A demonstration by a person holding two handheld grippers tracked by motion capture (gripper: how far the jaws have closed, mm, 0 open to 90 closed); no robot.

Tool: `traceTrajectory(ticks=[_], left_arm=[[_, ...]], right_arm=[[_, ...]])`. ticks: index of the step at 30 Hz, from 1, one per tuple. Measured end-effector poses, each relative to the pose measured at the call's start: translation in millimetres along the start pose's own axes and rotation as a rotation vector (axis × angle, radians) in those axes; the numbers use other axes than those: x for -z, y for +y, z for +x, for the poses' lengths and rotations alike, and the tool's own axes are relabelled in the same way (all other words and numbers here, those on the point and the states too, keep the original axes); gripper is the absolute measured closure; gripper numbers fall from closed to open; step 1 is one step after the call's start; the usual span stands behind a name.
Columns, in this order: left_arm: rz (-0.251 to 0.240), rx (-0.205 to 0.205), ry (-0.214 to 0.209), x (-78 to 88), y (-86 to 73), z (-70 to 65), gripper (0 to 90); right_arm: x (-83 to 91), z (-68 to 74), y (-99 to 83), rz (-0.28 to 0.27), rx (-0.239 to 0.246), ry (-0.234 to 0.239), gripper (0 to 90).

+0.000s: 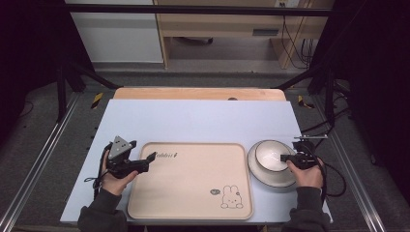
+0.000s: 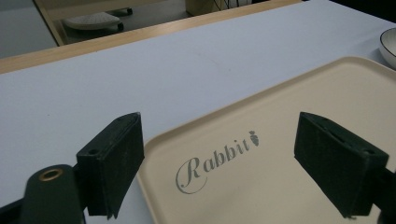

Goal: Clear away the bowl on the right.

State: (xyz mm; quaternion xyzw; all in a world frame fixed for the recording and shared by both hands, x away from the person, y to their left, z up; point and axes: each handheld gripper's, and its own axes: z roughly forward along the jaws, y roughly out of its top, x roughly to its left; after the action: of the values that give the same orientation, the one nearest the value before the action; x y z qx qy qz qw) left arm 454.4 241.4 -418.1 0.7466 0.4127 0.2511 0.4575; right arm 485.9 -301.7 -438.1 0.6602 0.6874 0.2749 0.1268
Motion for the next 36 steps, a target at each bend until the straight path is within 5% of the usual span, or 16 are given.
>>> traceTrajectory(ticks=[6,16,36], left_arm=[[-0.002,0.031,-0.008,-1.3,-1.1,4.4,15.8],[0.012,-0.002,-0.012,-3.7,-0.8,-1.8,15.5],[-0.001,0.002,-0.015,-1.1,1.6,-2.3,15.9]], right_arm=[[-0.4,-1.3,0.4,0.001,-0.018,0.011,79.5],[-0.3,-3.3,-0.2,-0.002,-0.032,0.023,80.2],[0.0,-3.1,1.6,-0.013,-0.069,0.032,83.0]])
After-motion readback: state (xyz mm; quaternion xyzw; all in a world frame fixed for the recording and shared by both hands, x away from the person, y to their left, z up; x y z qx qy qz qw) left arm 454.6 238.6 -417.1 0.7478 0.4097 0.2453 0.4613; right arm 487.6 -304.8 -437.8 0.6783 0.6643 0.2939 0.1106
